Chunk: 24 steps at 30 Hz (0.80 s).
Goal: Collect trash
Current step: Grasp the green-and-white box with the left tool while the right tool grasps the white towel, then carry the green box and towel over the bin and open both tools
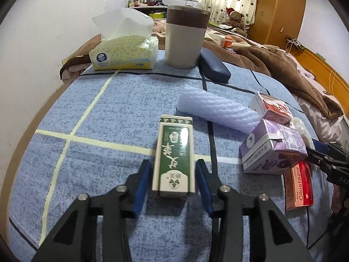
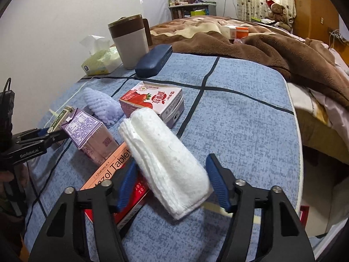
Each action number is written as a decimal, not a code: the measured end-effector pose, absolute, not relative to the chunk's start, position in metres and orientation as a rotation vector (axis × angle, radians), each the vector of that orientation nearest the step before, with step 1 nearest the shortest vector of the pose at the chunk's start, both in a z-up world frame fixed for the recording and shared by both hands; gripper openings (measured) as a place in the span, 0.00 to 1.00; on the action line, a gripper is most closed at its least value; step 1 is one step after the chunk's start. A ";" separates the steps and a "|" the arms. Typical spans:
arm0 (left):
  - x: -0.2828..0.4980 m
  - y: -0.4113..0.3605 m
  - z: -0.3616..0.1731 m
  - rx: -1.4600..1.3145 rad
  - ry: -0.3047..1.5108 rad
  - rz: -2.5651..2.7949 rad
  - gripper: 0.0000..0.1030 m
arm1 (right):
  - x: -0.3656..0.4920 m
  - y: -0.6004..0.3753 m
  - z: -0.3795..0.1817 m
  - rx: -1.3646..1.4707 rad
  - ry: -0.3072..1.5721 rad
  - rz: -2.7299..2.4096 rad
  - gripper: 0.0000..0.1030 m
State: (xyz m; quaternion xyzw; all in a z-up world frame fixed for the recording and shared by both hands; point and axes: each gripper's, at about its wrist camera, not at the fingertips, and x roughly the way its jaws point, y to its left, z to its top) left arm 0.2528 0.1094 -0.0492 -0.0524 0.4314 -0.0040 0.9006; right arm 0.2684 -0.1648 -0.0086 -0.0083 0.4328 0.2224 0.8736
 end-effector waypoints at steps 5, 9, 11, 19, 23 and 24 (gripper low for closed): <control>0.250 0.106 -0.049 -0.087 0.897 0.009 0.32 | 0.265 -0.165 -0.007 -0.024 0.890 0.455 0.42; 0.245 0.106 -0.048 -0.097 0.893 0.005 0.32 | 0.259 -0.163 -0.004 -0.048 0.872 0.449 0.31; 0.243 0.106 -0.047 -0.099 0.890 0.004 0.32 | 0.256 -0.164 -0.003 -0.049 0.869 0.453 0.28; 0.229 0.102 -0.037 -0.108 0.861 -0.004 0.32 | 0.245 -0.175 0.007 0.008 0.834 0.425 0.28; 0.218 0.097 -0.028 -0.108 0.841 -0.020 0.32 | 0.237 -0.179 0.014 0.029 0.816 0.412 0.28; 0.214 0.095 -0.025 -0.105 0.834 -0.028 0.32 | 0.234 -0.180 0.016 0.039 0.811 0.409 0.28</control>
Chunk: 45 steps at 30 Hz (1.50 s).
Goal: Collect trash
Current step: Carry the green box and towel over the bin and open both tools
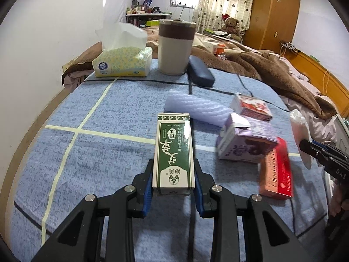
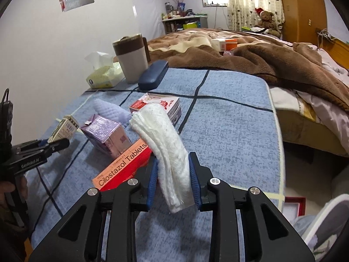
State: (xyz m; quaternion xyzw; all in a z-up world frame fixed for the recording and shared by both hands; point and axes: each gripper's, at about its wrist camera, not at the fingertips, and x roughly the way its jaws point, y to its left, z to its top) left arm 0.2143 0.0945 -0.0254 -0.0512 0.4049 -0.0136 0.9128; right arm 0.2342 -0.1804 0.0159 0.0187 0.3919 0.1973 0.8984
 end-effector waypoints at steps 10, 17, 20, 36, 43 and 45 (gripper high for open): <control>0.180 0.064 0.006 -0.080 0.758 -0.117 0.32 | 0.200 -0.201 0.041 0.089 0.744 0.360 0.28; 0.159 0.035 0.026 -0.053 0.716 -0.192 0.32 | 0.175 -0.219 0.053 0.107 0.701 0.329 0.28; 0.150 0.021 0.033 -0.040 0.695 -0.223 0.32 | 0.166 -0.228 0.057 0.119 0.685 0.311 0.28; 0.118 -0.068 0.055 0.034 0.625 -0.431 0.32 | 0.119 -0.286 0.066 0.174 0.640 0.155 0.28; 0.111 -0.109 0.057 0.084 0.612 -0.512 0.32 | 0.104 -0.308 0.064 0.195 0.630 0.095 0.28; 0.109 -0.119 0.057 0.092 0.614 -0.532 0.32 | 0.101 -0.314 0.064 0.200 0.629 0.074 0.28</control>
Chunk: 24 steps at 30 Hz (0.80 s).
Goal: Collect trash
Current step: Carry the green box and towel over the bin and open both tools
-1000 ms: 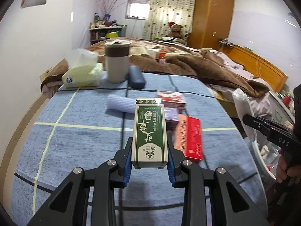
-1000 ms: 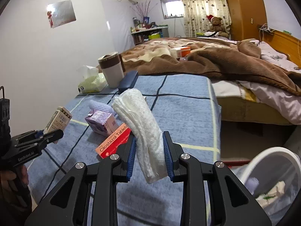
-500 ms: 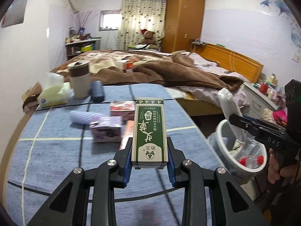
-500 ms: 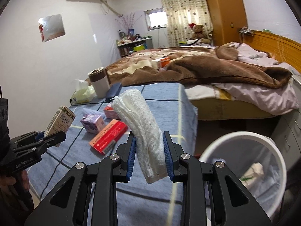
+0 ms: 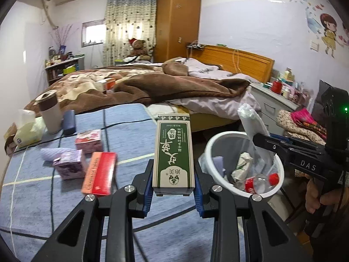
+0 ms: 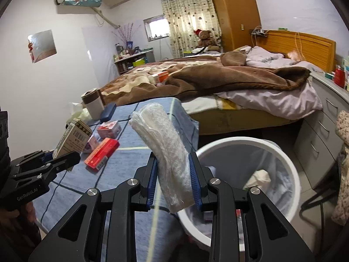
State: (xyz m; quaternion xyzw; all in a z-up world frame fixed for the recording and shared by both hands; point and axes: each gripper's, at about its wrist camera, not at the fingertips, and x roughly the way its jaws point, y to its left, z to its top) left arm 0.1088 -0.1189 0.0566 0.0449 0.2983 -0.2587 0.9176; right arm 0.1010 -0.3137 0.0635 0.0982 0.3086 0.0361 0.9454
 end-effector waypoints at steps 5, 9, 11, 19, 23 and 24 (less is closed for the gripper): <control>0.106 -0.148 0.055 0.113 0.620 -0.589 0.32 | 0.092 -0.335 0.062 0.213 0.638 -0.011 0.28; 0.107 -0.170 0.049 0.115 0.640 -0.637 0.32 | 0.091 -0.350 0.056 0.221 0.660 -0.087 0.28; 0.106 -0.182 0.047 0.124 0.643 -0.660 0.32 | 0.090 -0.356 0.052 0.221 0.668 -0.114 0.29; 0.106 -0.219 0.038 0.157 0.667 -0.716 0.32 | 0.086 -0.370 0.042 0.225 0.693 -0.177 0.29; 0.106 -0.234 0.035 0.171 0.672 -0.729 0.32 | 0.085 -0.374 0.040 0.220 0.704 -0.193 0.29; 0.106 -0.237 0.034 0.171 0.678 -0.734 0.32 | 0.085 -0.375 0.039 0.218 0.708 -0.200 0.29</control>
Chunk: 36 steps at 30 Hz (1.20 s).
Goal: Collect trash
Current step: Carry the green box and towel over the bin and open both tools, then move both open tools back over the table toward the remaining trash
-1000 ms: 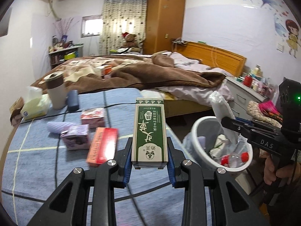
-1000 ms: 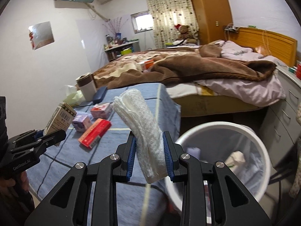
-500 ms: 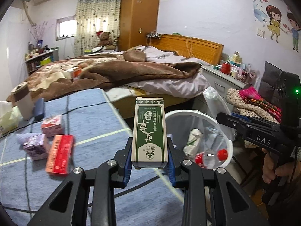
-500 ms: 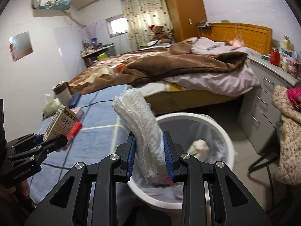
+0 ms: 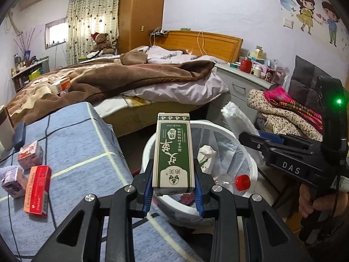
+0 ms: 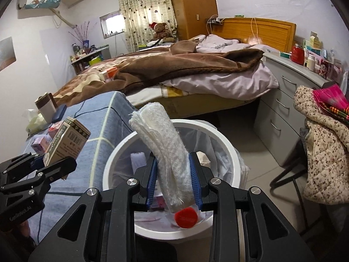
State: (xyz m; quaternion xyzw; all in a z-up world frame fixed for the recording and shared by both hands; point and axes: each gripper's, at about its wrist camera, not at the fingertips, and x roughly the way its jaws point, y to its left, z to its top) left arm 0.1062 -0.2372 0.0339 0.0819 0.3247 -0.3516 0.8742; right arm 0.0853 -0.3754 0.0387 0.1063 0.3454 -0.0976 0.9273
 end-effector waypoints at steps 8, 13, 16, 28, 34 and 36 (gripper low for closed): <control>0.109 -0.254 0.027 0.174 0.705 -0.760 0.32 | 0.087 -0.383 0.033 0.200 0.730 -0.244 0.31; 0.110 -0.265 0.028 0.173 0.703 -0.779 0.32 | 0.089 -0.384 0.032 0.195 0.738 -0.251 0.31; 0.113 -0.267 0.024 0.167 0.721 -0.781 0.32 | 0.091 -0.385 0.030 0.185 0.746 -0.263 0.31; 0.117 -0.255 0.025 0.125 0.722 -0.768 0.64 | 0.093 -0.384 0.031 0.177 0.750 -0.278 0.53; 0.117 -0.246 0.029 0.121 0.712 -0.747 0.64 | 0.092 -0.380 0.034 0.182 0.738 -0.274 0.54; 0.117 -0.240 0.031 0.113 0.706 -0.736 0.64 | 0.093 -0.378 0.035 0.180 0.736 -0.272 0.54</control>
